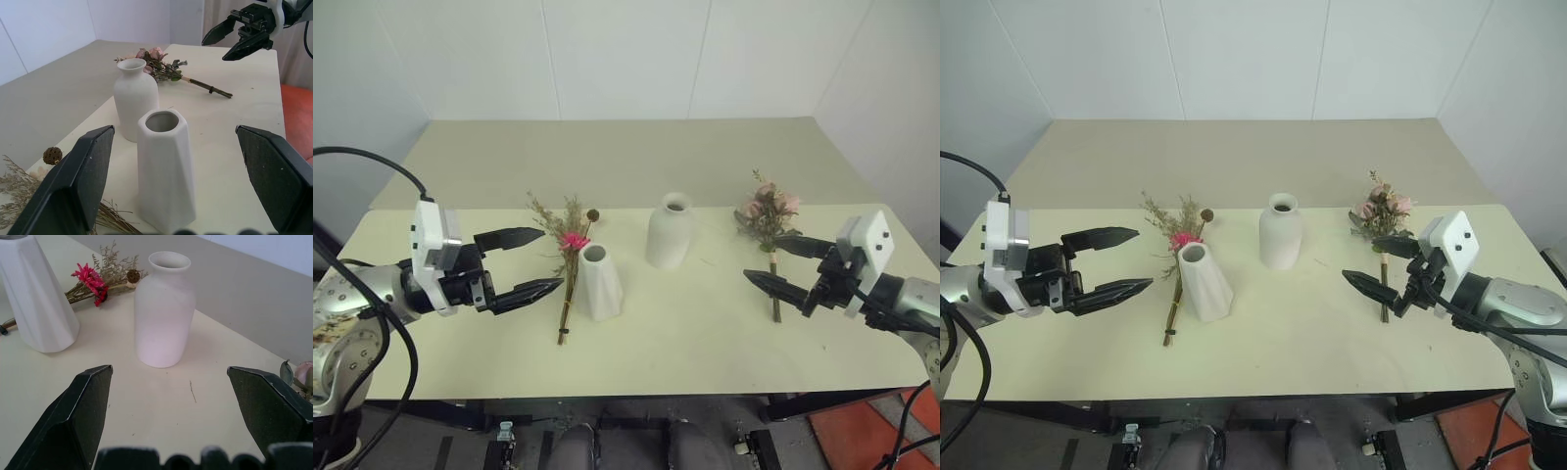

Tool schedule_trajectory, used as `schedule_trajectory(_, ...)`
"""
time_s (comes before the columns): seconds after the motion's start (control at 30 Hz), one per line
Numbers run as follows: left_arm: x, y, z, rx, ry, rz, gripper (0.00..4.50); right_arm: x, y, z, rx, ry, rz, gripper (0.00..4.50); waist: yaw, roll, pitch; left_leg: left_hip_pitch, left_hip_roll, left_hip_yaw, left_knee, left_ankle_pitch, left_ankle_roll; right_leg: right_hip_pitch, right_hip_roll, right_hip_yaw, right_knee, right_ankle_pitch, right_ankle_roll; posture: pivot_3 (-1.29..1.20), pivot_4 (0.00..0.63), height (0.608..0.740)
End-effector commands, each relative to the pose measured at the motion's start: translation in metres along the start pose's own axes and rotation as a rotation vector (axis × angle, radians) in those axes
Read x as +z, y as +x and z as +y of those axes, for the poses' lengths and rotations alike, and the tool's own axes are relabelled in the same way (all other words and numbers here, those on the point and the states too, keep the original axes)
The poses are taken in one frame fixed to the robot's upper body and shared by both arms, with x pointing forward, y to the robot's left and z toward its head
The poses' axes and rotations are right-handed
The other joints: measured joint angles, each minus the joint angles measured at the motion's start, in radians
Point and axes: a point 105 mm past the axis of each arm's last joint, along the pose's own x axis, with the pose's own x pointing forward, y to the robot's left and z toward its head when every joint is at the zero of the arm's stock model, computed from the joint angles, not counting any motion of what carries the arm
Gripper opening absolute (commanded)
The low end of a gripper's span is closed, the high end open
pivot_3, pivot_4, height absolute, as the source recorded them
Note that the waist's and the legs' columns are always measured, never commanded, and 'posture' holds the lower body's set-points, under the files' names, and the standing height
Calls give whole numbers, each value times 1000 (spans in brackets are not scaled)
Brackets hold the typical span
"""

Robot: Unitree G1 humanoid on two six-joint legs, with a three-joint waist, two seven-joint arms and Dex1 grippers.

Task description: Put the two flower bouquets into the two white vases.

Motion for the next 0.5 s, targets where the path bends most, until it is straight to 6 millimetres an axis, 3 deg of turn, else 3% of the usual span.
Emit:
schedule_trajectory(0.03, 7, 1, -2, -15, 26, -16, 4323, 13, -3, 0, -9, -42, -31, 4459, 0, 0, 0, 0, 0, 0, 0, 0, 0, 0, 0, 0, 0, 0, 0, 0, 150, 740)
schedule_trajectory(0.5, 7, 1, -2, -10, 25, -11, 4323, 13, -3, 0, -7, -38, -36, 4459, 0, 0, 0, 0, 0, 0, 0, 0, 0, 0, 0, 0, 0, 0, 0, 0, 150, 740)
